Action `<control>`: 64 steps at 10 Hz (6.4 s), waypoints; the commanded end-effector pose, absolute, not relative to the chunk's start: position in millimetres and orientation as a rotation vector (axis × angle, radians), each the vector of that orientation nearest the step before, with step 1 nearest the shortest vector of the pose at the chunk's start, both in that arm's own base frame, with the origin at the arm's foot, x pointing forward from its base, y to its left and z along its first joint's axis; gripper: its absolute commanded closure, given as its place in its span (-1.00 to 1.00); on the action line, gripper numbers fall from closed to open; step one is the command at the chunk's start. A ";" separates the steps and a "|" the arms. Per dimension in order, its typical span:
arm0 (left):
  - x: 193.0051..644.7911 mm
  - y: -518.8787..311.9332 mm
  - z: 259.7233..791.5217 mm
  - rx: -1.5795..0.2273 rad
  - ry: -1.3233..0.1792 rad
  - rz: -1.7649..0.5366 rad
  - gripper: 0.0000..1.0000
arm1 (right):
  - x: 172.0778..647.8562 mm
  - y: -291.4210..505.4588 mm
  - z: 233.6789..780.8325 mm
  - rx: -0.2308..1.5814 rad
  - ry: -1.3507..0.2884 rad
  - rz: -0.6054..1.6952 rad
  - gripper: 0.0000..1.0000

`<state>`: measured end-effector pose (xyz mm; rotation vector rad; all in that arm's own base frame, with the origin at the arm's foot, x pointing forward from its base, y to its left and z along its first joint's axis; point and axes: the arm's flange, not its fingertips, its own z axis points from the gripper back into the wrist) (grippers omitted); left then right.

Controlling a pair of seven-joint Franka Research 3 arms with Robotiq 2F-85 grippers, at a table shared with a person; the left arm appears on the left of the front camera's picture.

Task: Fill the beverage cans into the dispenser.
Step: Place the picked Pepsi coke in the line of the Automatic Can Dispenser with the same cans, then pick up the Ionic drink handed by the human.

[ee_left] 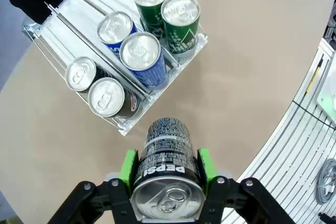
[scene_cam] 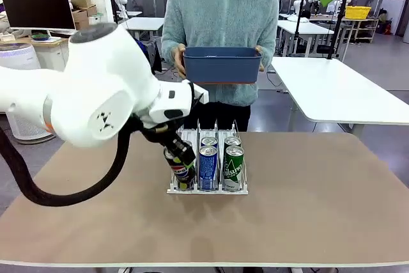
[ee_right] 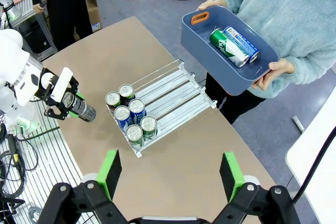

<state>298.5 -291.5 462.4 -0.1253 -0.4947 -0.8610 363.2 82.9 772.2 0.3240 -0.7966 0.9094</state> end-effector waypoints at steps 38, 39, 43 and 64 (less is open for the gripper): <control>420.0 -286.0 394.0 -0.127 -0.307 -0.804 -1.00 | 362.1 82.7 771.3 0.325 -0.795 0.909 -1.00; 414.0 -286.7 393.8 -0.129 -0.298 -0.797 -1.00 | 362.1 82.7 771.3 0.325 -0.795 0.909 -1.00; 425.2 -291.6 394.3 -0.137 -0.320 -0.812 -1.00 | 362.1 82.7 771.3 0.325 -0.795 0.909 -1.00; 418.9 -146.7 685.4 -0.213 -0.620 -0.864 -1.00 | 362.1 82.7 771.3 0.325 -0.795 0.909 -1.00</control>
